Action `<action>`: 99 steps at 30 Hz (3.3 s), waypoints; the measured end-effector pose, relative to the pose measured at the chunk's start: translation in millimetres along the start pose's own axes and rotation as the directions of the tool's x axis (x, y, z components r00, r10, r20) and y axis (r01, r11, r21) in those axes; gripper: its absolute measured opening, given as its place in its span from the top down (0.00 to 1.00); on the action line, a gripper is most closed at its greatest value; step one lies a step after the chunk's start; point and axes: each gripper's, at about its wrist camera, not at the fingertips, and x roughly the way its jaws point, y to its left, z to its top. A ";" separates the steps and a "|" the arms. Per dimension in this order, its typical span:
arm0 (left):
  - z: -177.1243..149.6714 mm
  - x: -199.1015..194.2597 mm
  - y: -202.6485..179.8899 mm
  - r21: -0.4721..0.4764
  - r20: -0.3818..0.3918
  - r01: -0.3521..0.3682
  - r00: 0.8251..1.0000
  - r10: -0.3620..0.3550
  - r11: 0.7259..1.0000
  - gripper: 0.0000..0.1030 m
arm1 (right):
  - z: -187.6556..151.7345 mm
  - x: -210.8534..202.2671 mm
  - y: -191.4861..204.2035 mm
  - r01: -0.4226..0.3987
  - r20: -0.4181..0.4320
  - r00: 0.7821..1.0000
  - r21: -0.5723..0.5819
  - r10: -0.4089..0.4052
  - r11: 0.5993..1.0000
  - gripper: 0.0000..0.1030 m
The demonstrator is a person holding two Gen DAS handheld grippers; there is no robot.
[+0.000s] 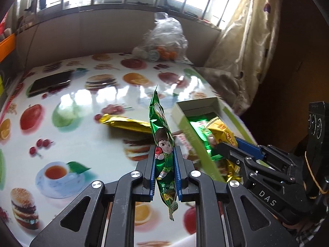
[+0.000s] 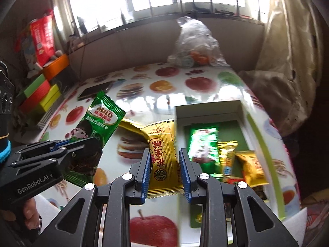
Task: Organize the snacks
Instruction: 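Lift and carry the Milo packet and yellow bar over the green box with both grippers, then lower both held packets into the box and open both grippers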
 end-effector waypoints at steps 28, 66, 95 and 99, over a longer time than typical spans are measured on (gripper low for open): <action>17.9 70.4 -74.5 0.022 -0.117 0.226 0.968 -0.223 0.974 0.85 | -16.5 -14.8 -92.7 0.147 -0.028 0.989 0.145 -0.145 0.978 0.75; 18.4 116.8 -96.9 0.085 -0.182 0.160 0.973 -0.143 0.983 0.84 | -23.4 17.1 -112.1 0.211 -0.083 0.976 0.119 -0.202 0.970 0.74; 17.9 95.2 -90.2 0.108 -0.132 0.118 0.986 -0.103 0.987 0.60 | -21.8 12.3 -100.7 0.217 -0.060 0.976 0.106 -0.212 0.970 0.57; 16.7 87.2 -88.8 0.113 -0.119 0.105 0.989 -0.092 0.988 0.60 | -21.1 9.1 -96.7 0.221 -0.055 0.975 0.100 -0.216 0.970 0.56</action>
